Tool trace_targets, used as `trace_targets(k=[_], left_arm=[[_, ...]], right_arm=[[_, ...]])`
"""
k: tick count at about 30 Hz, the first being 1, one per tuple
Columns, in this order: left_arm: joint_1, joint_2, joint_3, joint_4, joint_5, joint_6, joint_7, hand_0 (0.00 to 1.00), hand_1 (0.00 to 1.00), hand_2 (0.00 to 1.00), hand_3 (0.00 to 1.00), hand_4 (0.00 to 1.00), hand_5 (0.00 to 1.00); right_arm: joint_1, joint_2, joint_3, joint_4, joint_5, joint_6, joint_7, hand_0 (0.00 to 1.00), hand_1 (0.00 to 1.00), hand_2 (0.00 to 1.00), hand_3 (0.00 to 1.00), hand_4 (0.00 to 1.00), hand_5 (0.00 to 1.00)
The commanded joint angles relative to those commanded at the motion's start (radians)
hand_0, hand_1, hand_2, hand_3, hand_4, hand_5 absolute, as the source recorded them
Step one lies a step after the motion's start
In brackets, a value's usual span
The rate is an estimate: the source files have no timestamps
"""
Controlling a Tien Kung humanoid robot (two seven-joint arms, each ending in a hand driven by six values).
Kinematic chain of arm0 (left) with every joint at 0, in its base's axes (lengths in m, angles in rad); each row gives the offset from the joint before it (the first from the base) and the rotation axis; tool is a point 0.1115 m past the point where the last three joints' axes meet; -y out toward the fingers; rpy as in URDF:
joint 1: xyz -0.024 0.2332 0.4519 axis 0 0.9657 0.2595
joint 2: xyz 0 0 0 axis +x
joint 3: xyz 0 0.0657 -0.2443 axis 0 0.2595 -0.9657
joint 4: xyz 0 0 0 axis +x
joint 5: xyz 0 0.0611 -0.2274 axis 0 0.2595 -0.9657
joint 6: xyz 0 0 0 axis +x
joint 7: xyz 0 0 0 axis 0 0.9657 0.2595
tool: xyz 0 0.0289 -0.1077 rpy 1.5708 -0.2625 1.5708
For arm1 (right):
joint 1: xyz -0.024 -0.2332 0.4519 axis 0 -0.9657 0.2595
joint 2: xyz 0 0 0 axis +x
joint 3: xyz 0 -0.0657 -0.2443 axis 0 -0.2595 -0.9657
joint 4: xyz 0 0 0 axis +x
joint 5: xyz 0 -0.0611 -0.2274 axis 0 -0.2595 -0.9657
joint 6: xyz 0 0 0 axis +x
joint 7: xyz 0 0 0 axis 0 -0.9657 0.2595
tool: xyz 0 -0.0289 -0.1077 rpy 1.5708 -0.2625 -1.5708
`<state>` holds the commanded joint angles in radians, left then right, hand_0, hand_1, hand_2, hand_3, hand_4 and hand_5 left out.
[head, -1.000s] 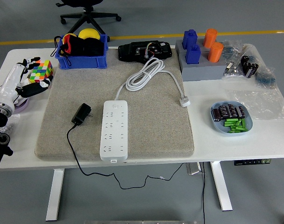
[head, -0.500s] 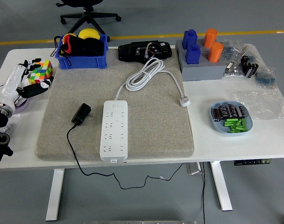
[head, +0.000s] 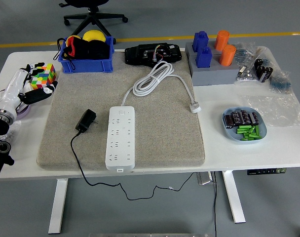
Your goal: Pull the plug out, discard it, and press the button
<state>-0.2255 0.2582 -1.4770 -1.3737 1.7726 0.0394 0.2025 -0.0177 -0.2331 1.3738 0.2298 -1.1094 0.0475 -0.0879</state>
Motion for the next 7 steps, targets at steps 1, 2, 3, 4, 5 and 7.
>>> trace_targets(k=[1,2,3,4,5,7], left_arm=[[0.0,0.0,0.0,0.0,0.0,0.0,0.0,0.887,0.888,0.86,0.89,0.708,0.319],[0.001,0.0,0.0,-0.001,0.0,0.0,0.0,0.887,0.888,0.86,0.89,0.708,0.319],[0.001,0.0,0.0,-0.002,0.0,0.0,0.0,0.887,0.888,0.86,0.89,0.708,0.319],[0.002,0.0,-0.001,-0.002,-0.001,0.0,0.0,0.887,0.888,0.86,0.89,0.708,0.319],[0.003,0.0,-0.001,-0.002,-0.001,-0.001,0.0,0.887,0.888,0.86,0.89,0.708,0.319],[0.003,0.001,-0.001,-0.002,-0.002,-0.001,0.0,0.887,0.888,0.86,0.89,0.708,0.319]], right_arm=[[0.0,0.0,-0.001,0.0,0.0,0.0,0.0,0.733,0.678,0.661,0.633,0.746,0.597],[-0.001,0.0,-0.002,0.0,0.001,0.0,0.0,0.733,0.678,0.661,0.633,0.746,0.597],[-0.001,0.0,-0.003,0.0,0.001,0.0,0.0,0.733,0.678,0.661,0.633,0.746,0.597],[-0.002,0.0,-0.003,0.0,0.002,0.0,0.0,0.733,0.678,0.661,0.633,0.746,0.597],[-0.003,-0.001,-0.005,-0.001,0.002,0.0,0.0,0.733,0.678,0.661,0.633,0.746,0.597],[-0.004,-0.002,-0.008,-0.002,0.002,-0.001,0.0,0.733,0.678,0.661,0.633,0.746,0.597]])
